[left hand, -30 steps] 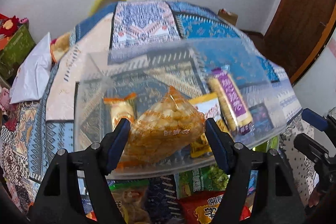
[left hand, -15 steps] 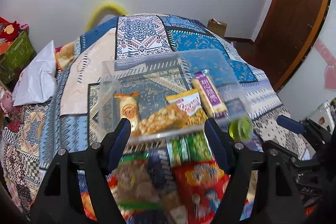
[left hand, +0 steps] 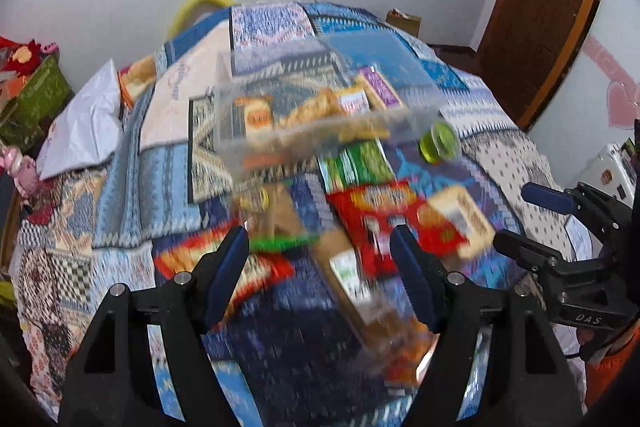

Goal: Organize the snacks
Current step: 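Move both tools back over the remaining snack pile, then grasp the round biscuit roll with left tool while right tool grasps the cake bar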

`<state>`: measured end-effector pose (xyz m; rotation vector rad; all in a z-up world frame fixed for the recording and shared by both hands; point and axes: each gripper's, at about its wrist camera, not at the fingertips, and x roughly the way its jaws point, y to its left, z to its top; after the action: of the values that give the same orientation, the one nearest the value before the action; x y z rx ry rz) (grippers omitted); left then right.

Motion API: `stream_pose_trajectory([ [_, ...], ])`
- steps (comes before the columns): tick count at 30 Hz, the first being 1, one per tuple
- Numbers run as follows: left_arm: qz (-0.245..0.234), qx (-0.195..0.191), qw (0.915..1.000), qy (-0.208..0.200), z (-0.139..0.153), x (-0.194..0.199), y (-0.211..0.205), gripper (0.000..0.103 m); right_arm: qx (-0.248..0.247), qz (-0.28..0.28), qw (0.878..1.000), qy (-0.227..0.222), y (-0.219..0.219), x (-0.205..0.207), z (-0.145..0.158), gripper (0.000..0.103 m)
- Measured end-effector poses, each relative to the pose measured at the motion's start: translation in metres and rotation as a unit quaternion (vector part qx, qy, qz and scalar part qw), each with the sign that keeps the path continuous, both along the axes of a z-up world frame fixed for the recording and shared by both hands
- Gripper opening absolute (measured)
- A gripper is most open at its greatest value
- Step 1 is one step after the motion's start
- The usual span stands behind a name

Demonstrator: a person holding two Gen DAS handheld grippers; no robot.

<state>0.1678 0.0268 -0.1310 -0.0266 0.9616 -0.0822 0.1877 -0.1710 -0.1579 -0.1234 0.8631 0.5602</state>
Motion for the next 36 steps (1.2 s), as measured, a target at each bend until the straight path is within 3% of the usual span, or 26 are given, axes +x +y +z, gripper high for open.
stream_pose_trajectory([
  [7, -0.011, -0.021, 0.999, 0.038, -0.032, -0.023, -0.007, 0.073, -0.021, 0.003, 1.0, 0.016, 0.007, -0.012, -0.019, 0.067],
  [12, -0.016, -0.033, 0.9971, 0.066, -0.057, -0.019, -0.015, 0.073, -0.038, -0.009, 0.999, 0.027, 0.01, -0.002, -0.032, 0.067],
  [21, -0.014, -0.046, 0.9962, 0.072, -0.08, 0.003, -0.027, 0.072, -0.04, -0.011, 0.998, 0.049, 0.018, 0.017, -0.051, 0.067],
  [30, -0.001, -0.049, 0.9963, 0.07, -0.093, 0.013, -0.024, 0.052, -0.021, -0.022, 0.998, 0.055, 0.018, 0.025, -0.06, 0.067],
  [32, 0.002, -0.048, 0.9967, 0.065, -0.093, 0.013, -0.024, 0.05, -0.017, -0.021, 0.998, 0.059, 0.017, 0.026, -0.061, 0.058],
  [36, 0.008, -0.052, 0.9967, 0.061, -0.092, 0.011, -0.021, 0.047, -0.015, -0.021, 0.998, 0.052, 0.014, 0.023, -0.059, 0.055],
])
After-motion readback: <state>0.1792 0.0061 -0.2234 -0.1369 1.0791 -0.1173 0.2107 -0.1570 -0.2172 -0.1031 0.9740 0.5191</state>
